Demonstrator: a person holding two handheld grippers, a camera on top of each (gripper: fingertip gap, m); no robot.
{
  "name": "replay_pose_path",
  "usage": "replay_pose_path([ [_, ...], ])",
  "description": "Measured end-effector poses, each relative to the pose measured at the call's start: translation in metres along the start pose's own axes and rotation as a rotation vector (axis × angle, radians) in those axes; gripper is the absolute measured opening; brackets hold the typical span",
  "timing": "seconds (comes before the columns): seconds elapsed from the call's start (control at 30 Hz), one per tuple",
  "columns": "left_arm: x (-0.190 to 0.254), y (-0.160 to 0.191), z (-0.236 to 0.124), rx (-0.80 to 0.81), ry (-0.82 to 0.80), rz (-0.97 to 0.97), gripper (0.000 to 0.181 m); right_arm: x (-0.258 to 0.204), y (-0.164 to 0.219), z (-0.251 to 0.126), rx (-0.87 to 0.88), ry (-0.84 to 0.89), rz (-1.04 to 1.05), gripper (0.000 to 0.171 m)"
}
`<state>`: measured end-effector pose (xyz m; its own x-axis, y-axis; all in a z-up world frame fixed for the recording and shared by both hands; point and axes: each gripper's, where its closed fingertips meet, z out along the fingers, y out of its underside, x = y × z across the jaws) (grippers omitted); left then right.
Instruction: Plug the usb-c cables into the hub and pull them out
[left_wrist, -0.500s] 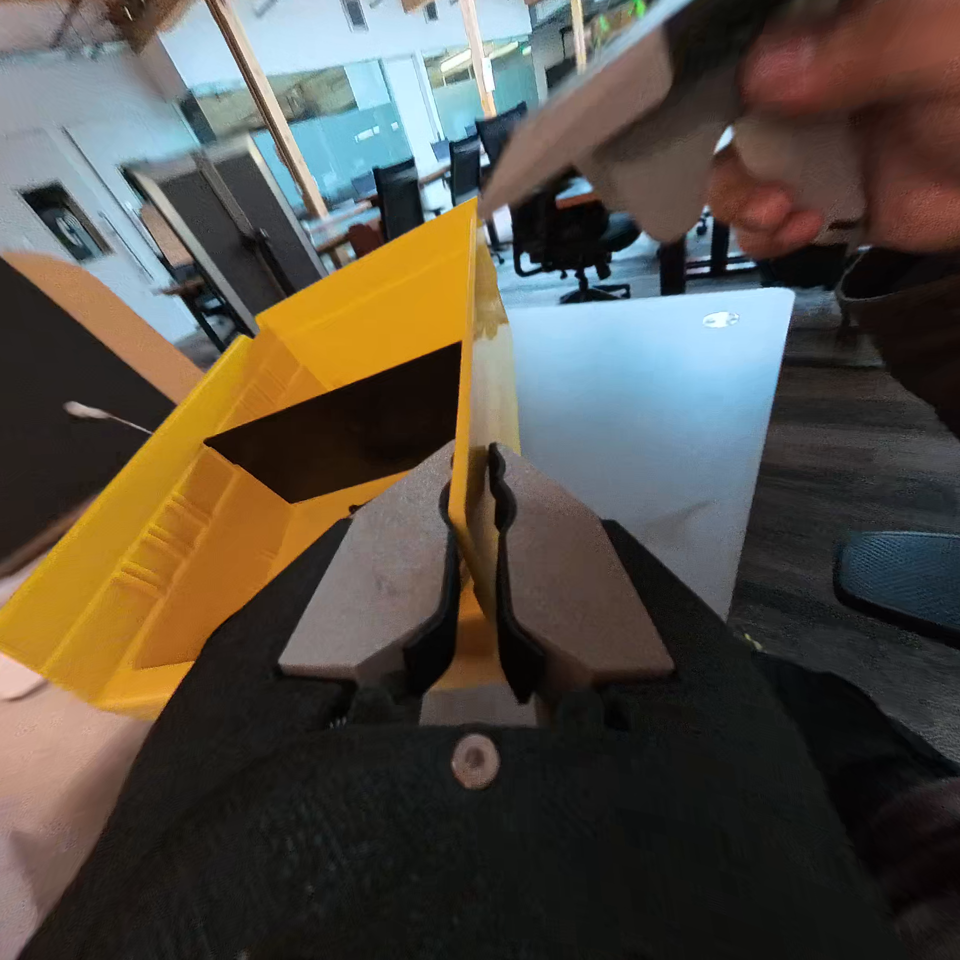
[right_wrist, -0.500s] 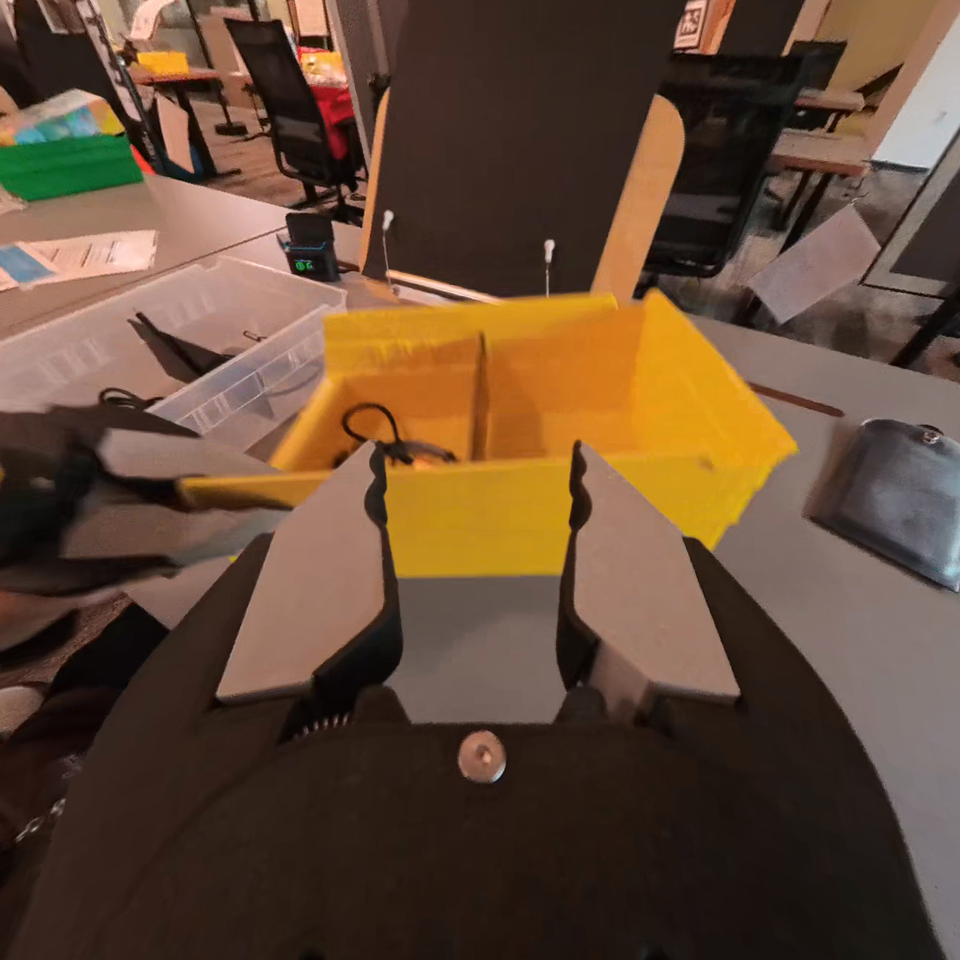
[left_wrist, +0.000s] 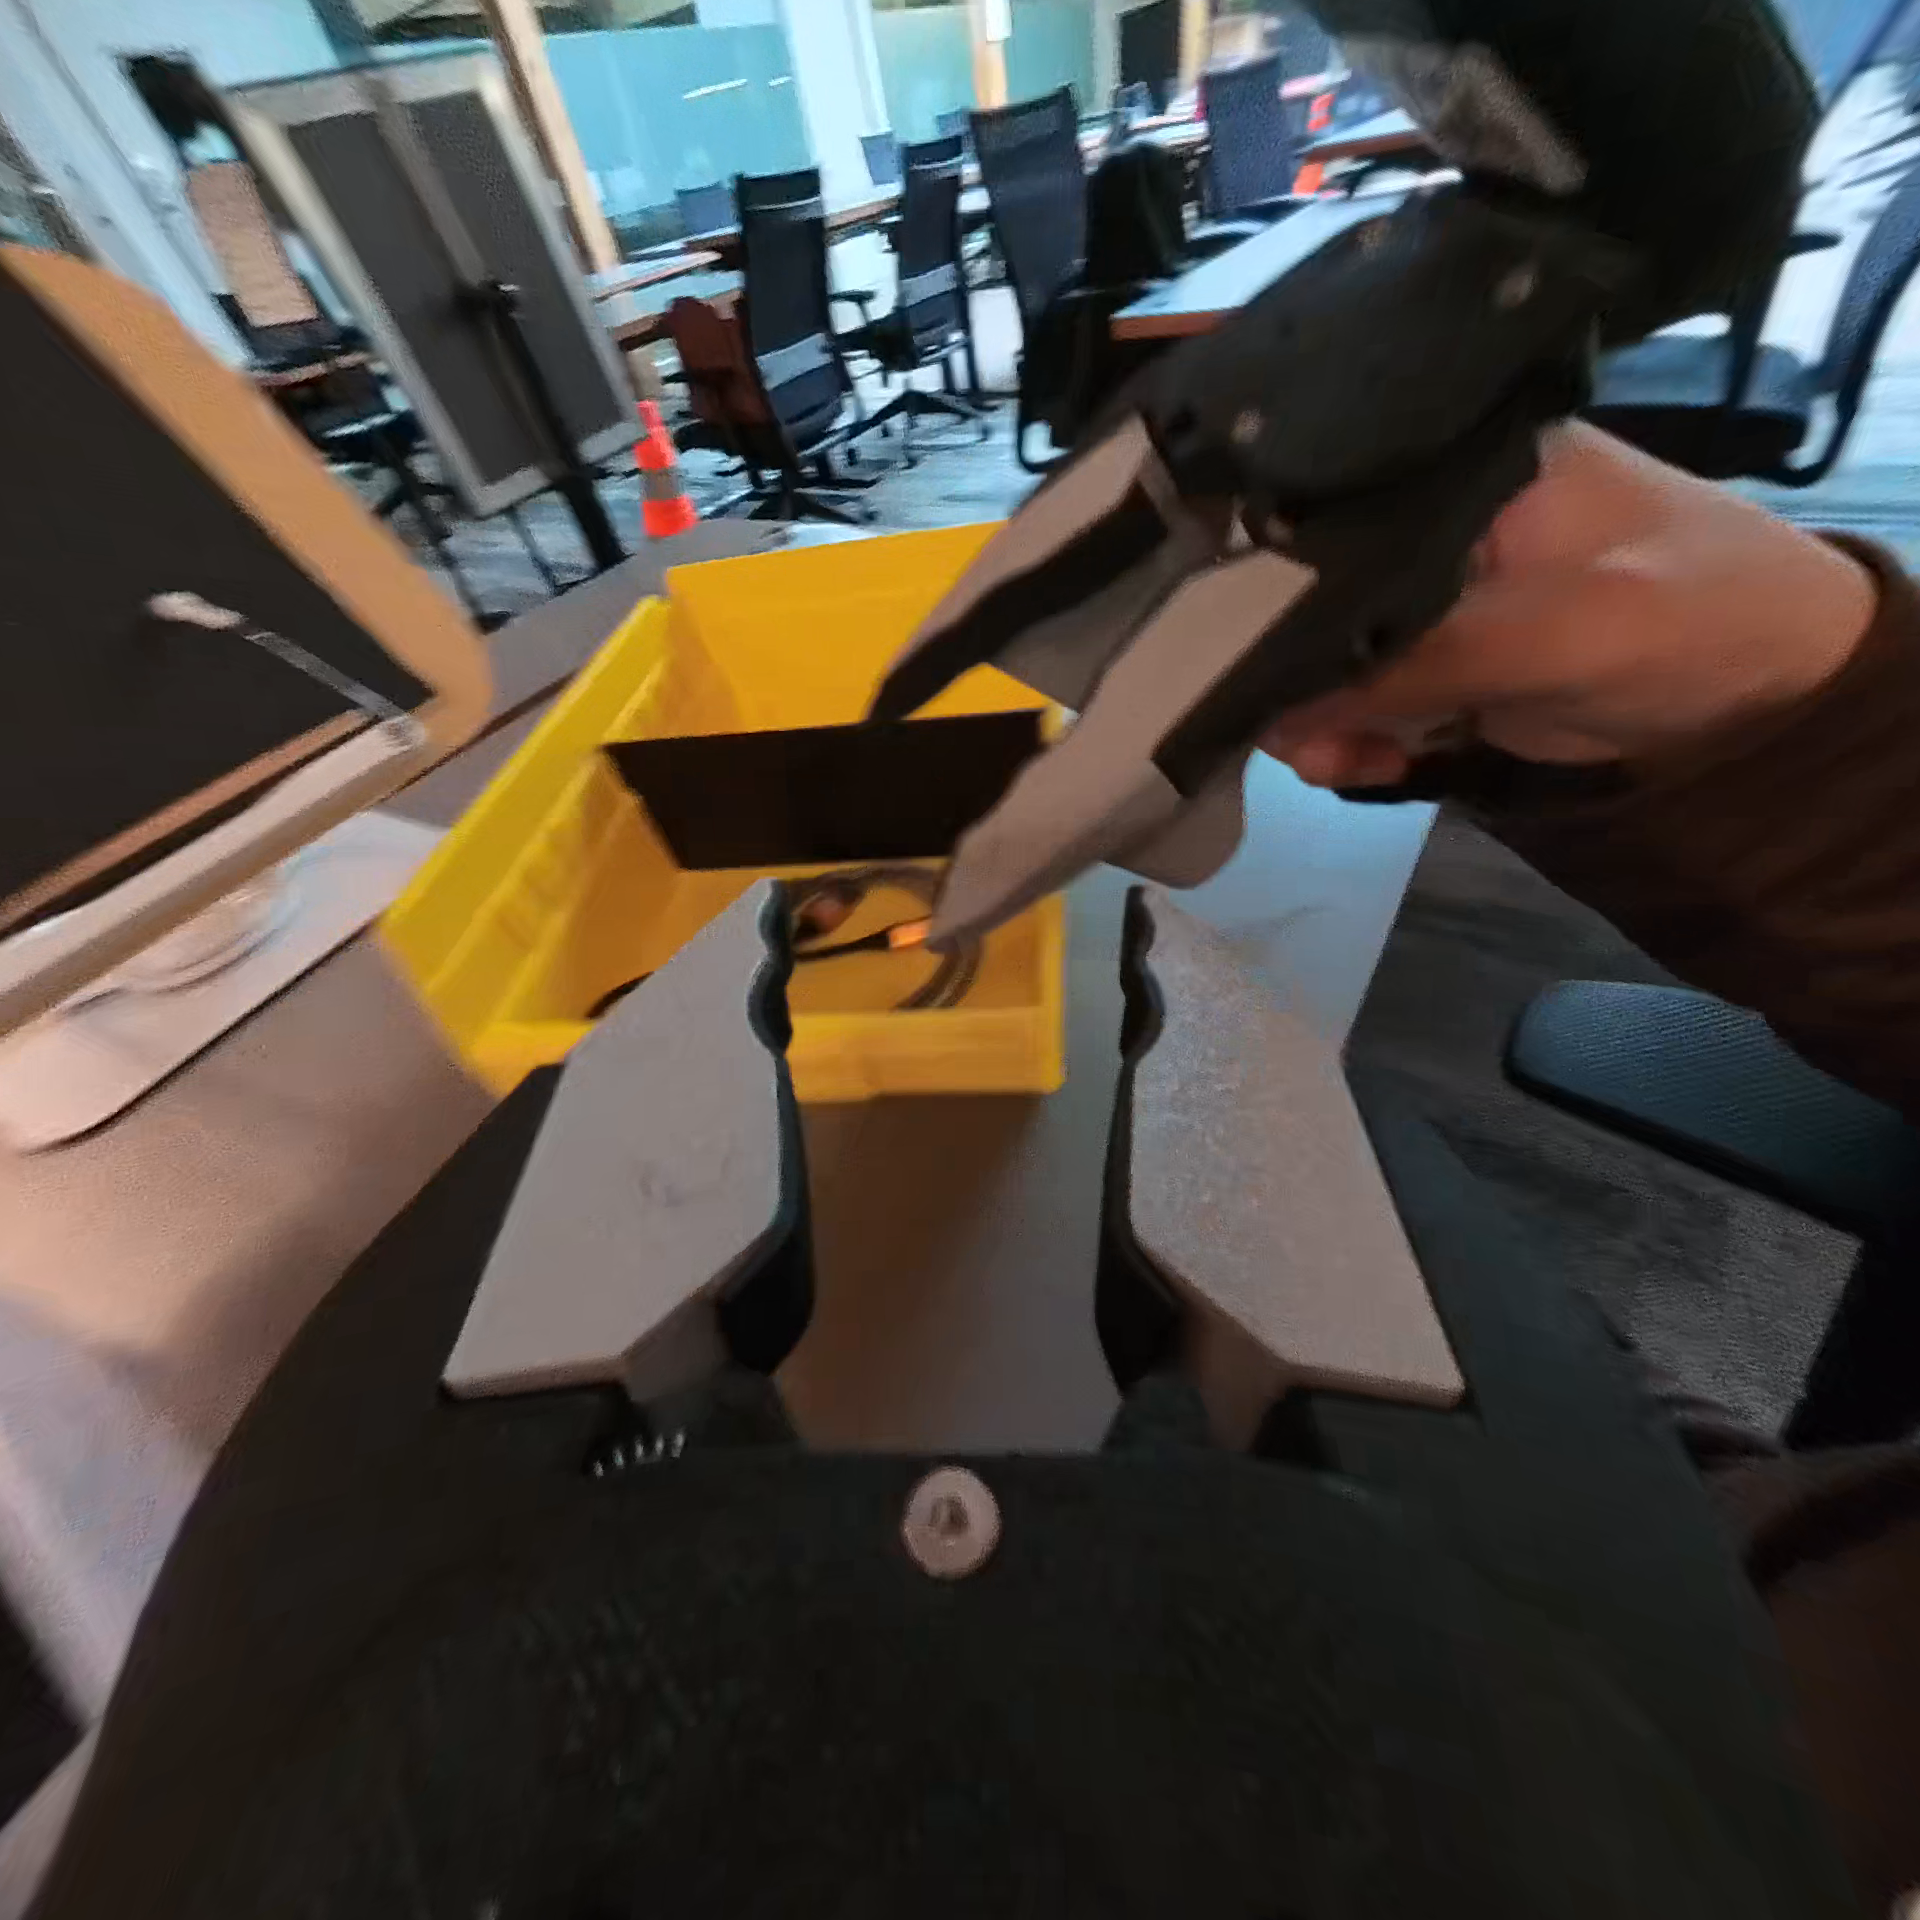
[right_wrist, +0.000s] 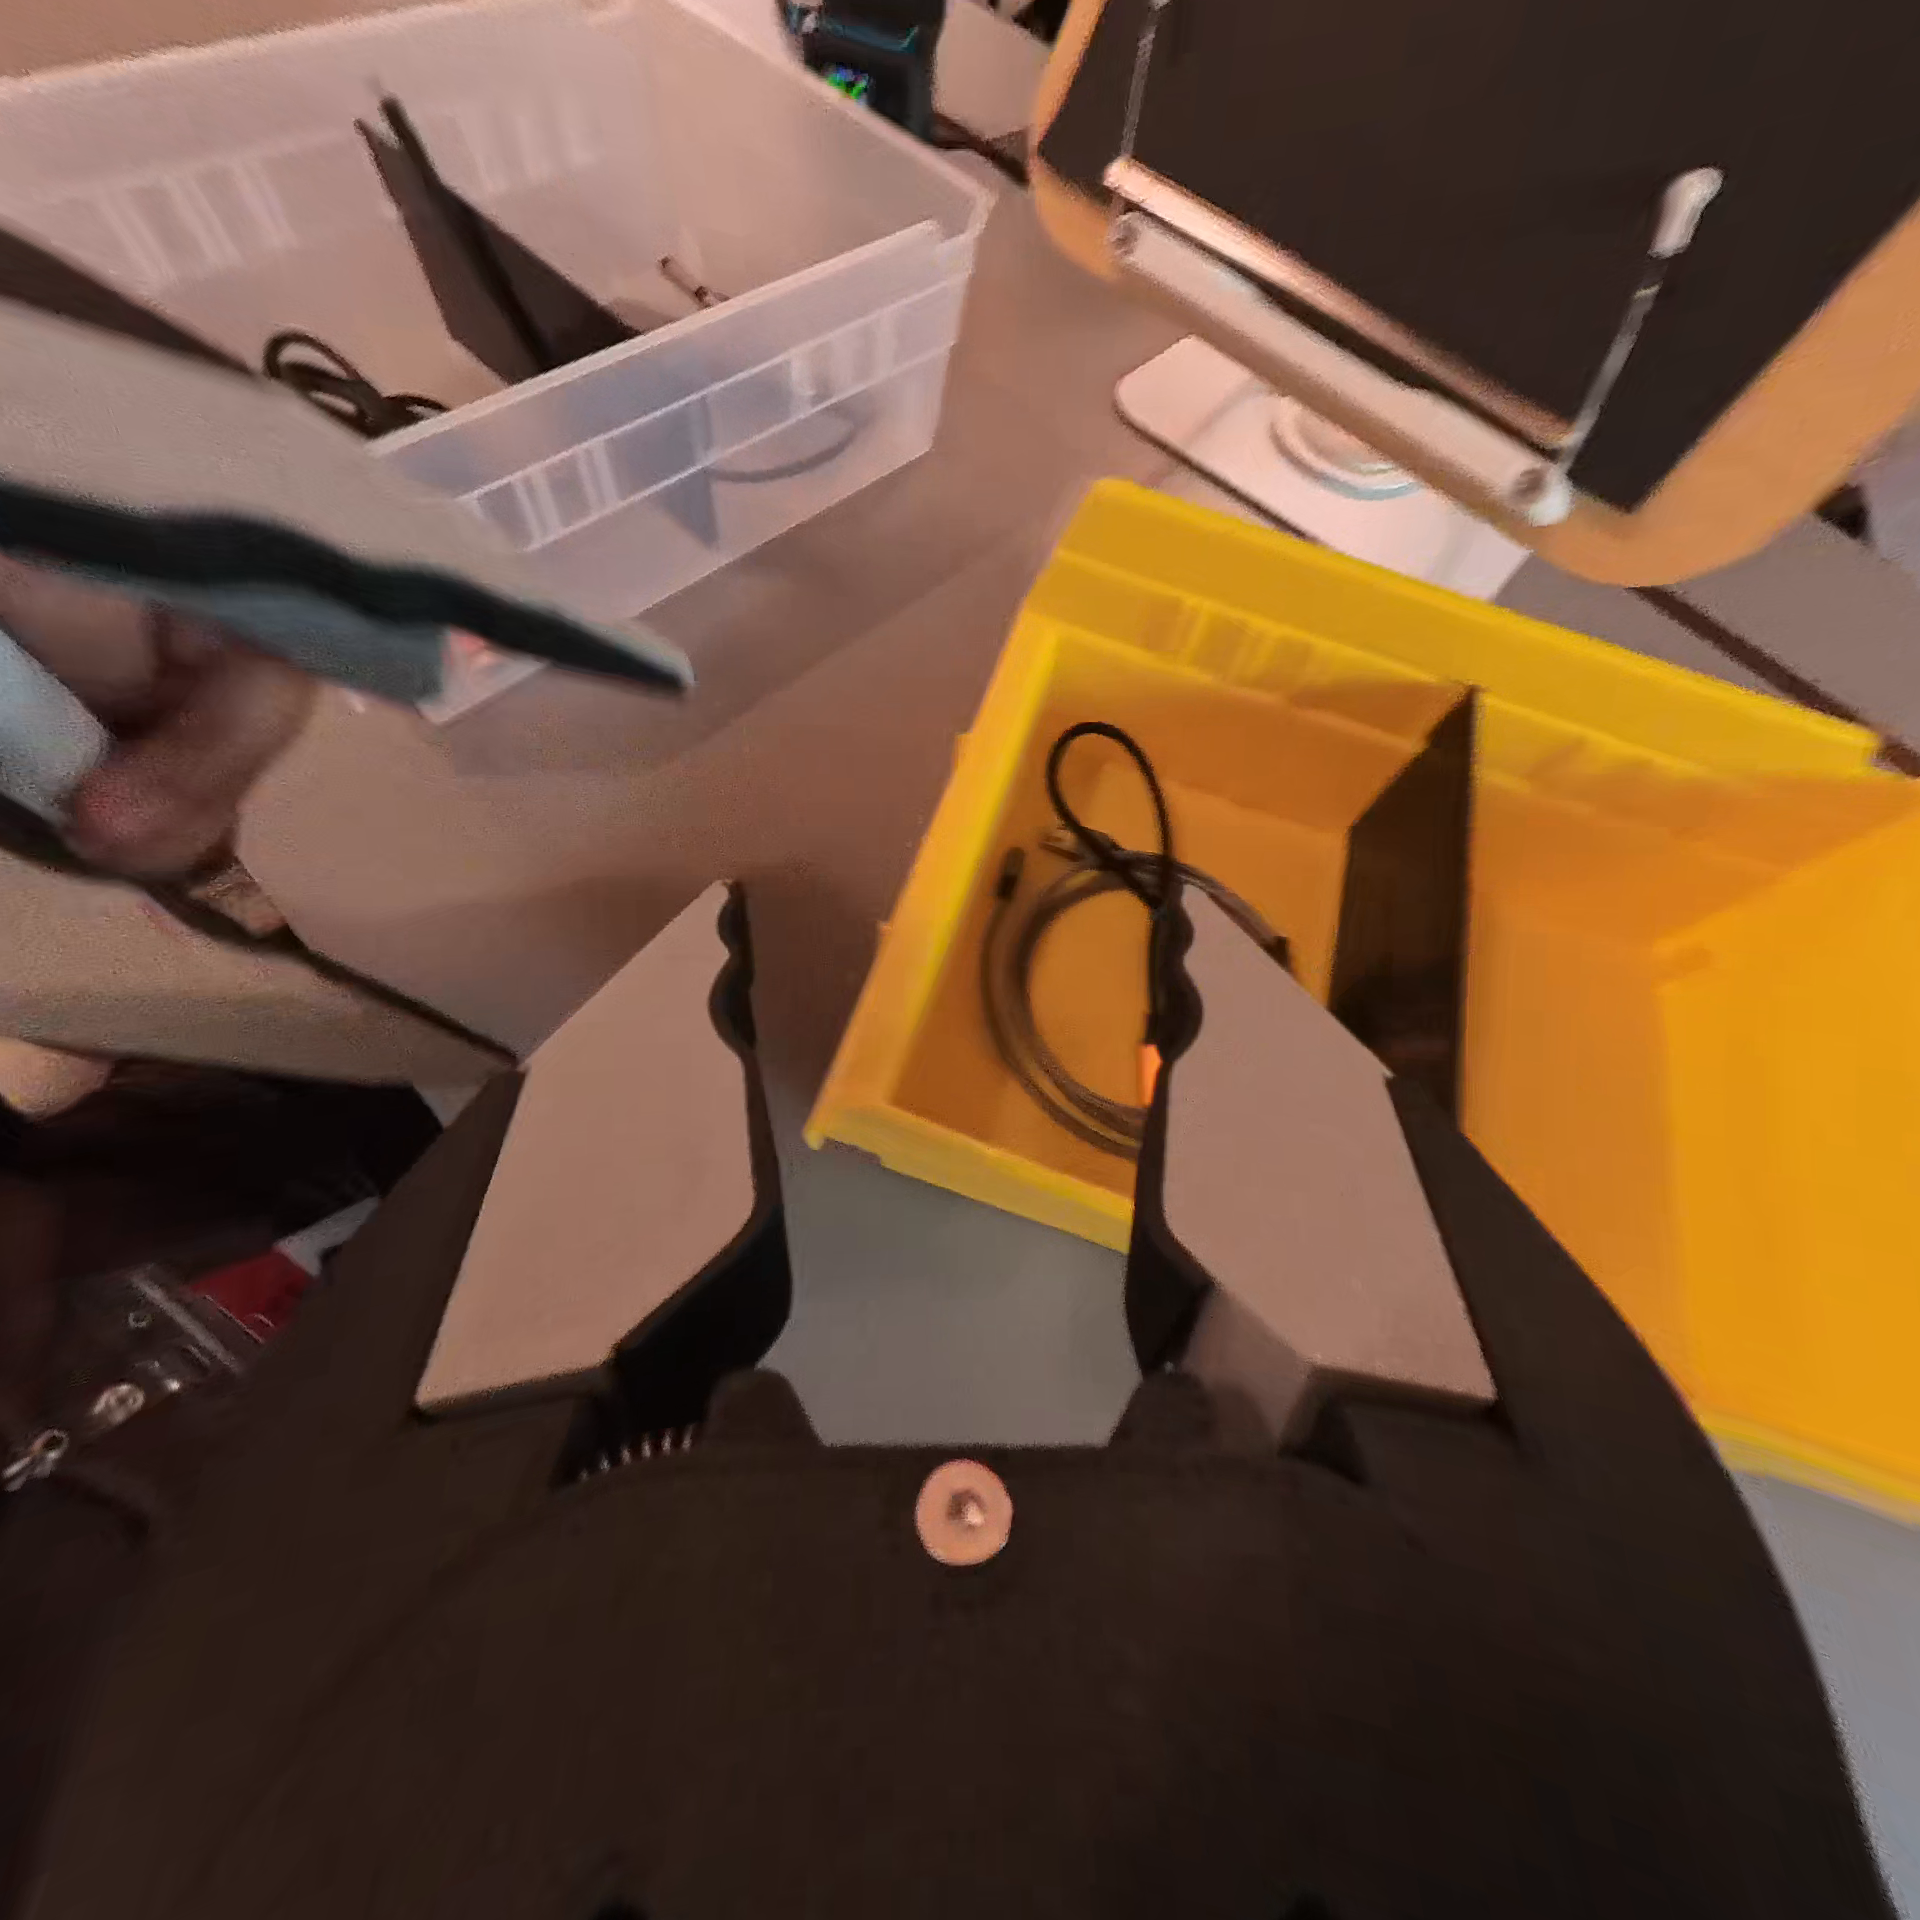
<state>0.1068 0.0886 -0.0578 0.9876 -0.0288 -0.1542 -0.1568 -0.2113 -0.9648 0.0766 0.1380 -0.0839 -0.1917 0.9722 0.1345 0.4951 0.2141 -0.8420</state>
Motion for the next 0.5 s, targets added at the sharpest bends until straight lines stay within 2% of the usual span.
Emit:
replay_pose_path([
  [0.1, -0.042, 0.015, -0.039, -0.023, -0.154, 0.019, 0.064, -0.018, 0.004, 0.03, -0.043, 0.073, -0.072, 0.08],
  [0.23, -0.091, 0.056, -0.071, -0.126, -0.34, 0.058, 0.067, 0.017, 0.025, 0.032, -0.204, 0.318, -0.192, 0.061],
  [0.37, -0.107, 0.086, -0.085, -0.159, -0.356, 0.047, 0.069, 0.058, 0.071, 0.003, -0.403, 0.301, -0.062, 0.085],
  [0.43, -0.113, 0.099, -0.085, -0.185, -0.345, 0.013, 0.068, 0.094, 0.096, -0.023, -0.468, 0.361, 0.007, 0.066],
  [0.5, -0.121, 0.109, -0.084, -0.2, -0.352, 0.002, 0.068, 0.138, 0.104, -0.054, -0.427, 0.497, 0.083, 0.046],
])
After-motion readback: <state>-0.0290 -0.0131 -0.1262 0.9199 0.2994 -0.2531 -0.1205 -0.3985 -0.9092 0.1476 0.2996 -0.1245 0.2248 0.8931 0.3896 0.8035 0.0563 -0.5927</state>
